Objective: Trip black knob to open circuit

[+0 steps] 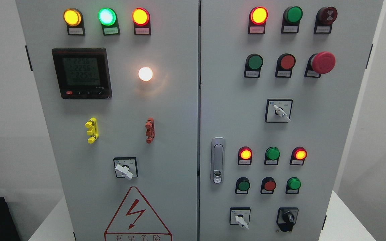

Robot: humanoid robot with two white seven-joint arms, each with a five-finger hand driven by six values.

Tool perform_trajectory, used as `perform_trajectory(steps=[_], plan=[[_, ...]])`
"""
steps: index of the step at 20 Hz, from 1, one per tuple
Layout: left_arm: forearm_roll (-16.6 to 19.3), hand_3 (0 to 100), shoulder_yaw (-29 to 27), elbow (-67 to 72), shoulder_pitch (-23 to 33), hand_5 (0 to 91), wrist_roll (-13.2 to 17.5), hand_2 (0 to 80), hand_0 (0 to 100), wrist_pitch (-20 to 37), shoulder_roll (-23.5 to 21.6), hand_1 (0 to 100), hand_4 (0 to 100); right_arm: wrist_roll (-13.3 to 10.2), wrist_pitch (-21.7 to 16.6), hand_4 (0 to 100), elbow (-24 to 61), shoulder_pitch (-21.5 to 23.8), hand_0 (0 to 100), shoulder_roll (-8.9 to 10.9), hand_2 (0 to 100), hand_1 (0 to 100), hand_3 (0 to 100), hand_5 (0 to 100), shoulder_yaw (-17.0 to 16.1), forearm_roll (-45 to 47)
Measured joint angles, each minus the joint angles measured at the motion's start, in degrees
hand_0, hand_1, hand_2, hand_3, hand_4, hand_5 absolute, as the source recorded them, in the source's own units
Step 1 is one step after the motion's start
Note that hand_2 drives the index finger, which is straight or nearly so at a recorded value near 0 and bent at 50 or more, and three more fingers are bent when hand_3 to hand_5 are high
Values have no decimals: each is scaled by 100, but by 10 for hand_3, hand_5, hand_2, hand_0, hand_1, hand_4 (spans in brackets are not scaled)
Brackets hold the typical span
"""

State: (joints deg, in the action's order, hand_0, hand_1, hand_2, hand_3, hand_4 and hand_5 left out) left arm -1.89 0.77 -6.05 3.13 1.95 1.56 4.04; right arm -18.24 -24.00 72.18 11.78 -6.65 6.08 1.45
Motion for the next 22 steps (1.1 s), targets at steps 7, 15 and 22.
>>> perform_trajectory(steps=[7,15,22], plan=[[0,0,0,0,0,0,0,0,120,0,0,389,0,29,380,976,617,7,0,0,34,103,1000,951,-8,5],[0,0,0,0,0,0,0,0,120,0,0,389,0,180,855,995,1467,2,0,0,33,78,1000,957,-11,12],[0,0,0,0,0,0,0,0,120,0,0,389,0,290,1072,998,1959,-3,0,0,24,60,1000,957,-15,12]])
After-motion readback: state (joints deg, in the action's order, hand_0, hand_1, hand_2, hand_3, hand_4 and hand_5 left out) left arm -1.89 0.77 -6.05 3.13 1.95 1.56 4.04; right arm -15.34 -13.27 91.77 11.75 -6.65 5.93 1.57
